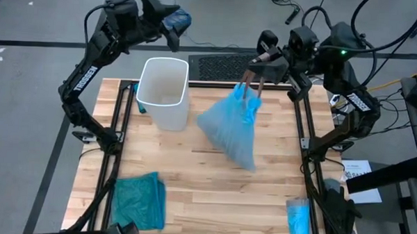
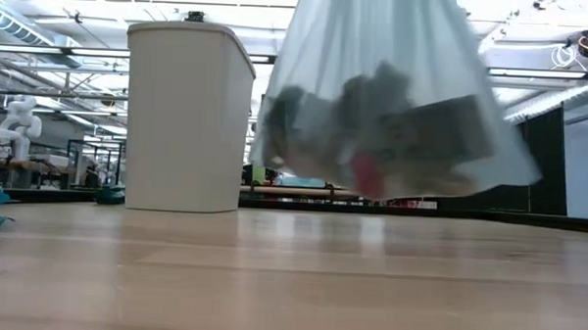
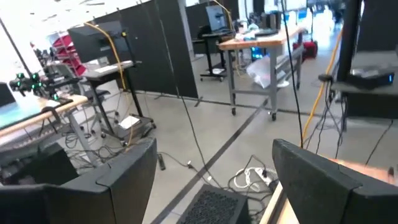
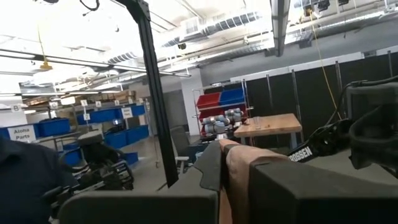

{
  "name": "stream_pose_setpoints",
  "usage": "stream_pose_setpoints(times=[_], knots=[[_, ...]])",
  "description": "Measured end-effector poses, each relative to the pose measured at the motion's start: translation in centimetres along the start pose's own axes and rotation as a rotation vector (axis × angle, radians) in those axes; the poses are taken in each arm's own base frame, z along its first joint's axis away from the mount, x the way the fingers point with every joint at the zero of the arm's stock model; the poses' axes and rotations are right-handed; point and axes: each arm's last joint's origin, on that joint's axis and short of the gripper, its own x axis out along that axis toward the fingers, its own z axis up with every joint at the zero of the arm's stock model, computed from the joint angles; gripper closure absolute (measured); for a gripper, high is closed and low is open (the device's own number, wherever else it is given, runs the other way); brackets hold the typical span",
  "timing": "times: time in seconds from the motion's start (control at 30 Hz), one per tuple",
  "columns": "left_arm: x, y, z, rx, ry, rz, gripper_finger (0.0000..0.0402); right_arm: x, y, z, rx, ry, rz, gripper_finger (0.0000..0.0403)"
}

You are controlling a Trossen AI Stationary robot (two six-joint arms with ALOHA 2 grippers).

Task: Place trash/remove bag and relplace
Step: Close the blue trash bag

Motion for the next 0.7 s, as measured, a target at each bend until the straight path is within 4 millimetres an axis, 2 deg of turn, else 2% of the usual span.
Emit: stream_pose_setpoints(times=[0.27, 0.43, 0.53, 0.7], knots=[[0.0, 0.0, -0.1, -0.063, 0.015, -0.006, 0.0091, 0.0, 0.0, 0.0, -0.008, -0.003, 0.002, 0.0403], [0.0, -0.3, -0.6, -0.071, 0.052, -0.079, 0.0102, 0.0, -0.1, 0.0, -0.007, -0.009, -0.024, 0.0403], [0.0, -0.4, -0.8, -0.074, 0.074, -0.11, 0.0166, 0.0, -0.3, -0.1, -0.003, -0.011, -0.084, 0.0403], [0.0, -0.6, -1.0, -0.082, 0.081, -0.168, 0.0365, -0.1, -0.7, -0.4, 0.002, 0.001, -0.162, 0.0403]])
